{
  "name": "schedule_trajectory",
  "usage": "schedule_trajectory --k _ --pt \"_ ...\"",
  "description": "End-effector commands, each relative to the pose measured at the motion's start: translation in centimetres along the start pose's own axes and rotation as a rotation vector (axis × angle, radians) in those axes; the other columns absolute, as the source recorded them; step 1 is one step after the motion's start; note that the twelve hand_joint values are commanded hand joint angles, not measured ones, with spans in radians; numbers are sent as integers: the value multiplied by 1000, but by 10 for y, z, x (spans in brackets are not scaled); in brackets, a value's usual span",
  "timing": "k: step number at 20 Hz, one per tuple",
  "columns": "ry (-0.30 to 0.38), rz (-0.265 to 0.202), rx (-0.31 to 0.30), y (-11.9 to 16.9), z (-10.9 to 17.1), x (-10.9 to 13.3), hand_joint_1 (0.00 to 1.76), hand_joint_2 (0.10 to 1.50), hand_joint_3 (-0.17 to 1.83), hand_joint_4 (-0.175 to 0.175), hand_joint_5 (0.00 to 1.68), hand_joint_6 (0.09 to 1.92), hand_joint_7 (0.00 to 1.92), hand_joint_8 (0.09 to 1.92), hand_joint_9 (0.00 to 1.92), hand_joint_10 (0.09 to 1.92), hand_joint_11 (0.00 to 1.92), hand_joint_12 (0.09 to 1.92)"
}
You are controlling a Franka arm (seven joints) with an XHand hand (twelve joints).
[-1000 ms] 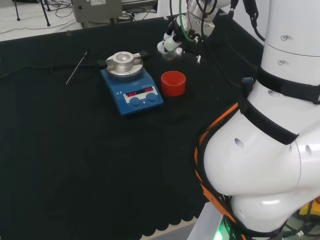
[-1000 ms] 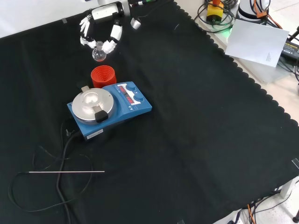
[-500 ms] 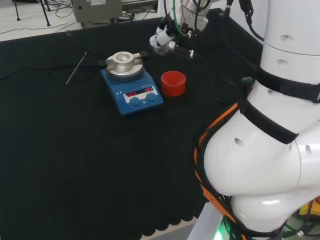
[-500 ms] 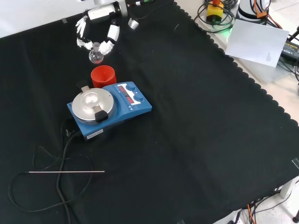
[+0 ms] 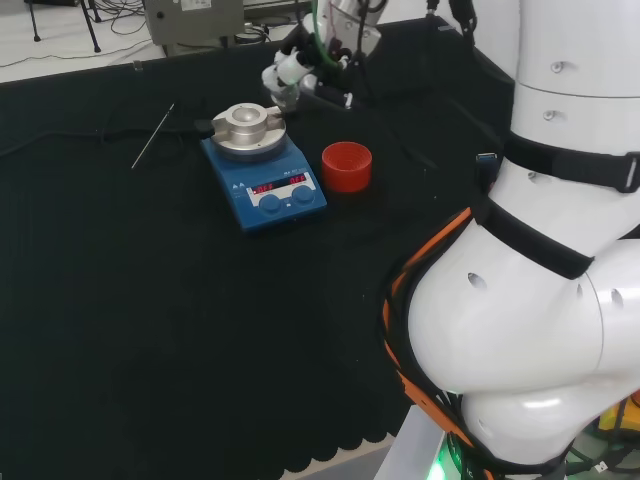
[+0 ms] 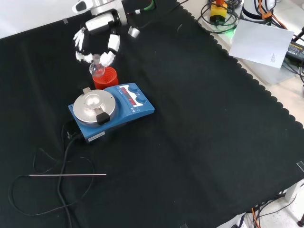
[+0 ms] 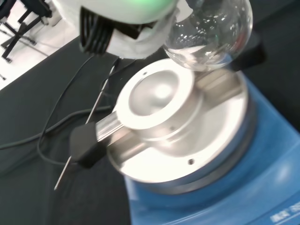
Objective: Place the round-bottom flask on the heater.
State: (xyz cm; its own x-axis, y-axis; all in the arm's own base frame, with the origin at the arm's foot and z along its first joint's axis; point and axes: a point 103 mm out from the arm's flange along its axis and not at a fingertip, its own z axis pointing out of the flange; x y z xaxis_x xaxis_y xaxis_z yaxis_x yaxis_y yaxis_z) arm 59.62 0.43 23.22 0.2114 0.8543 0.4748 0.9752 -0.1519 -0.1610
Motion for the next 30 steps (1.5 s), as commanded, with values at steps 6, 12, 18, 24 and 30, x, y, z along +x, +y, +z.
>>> schedule_trajectory --k 6,12,18,24,30 --pt "-4 -45 79 23 43 38 1103 689 662 175 1184 833 670 640 803 571 360 1297" --pt "-5 -55 85 36 51 46 1103 690 660 175 1183 833 670 640 803 570 361 1297" --pt "-5 -51 92 41 54 46 1103 691 659 175 1183 833 670 640 804 569 361 1297" --pt "-11 -39 92 47 58 38 1103 692 657 175 1182 834 670 640 804 568 362 1296" --pt "-12 -32 98 50 59 34 1102 693 656 175 1181 835 671 640 805 567 361 1296"
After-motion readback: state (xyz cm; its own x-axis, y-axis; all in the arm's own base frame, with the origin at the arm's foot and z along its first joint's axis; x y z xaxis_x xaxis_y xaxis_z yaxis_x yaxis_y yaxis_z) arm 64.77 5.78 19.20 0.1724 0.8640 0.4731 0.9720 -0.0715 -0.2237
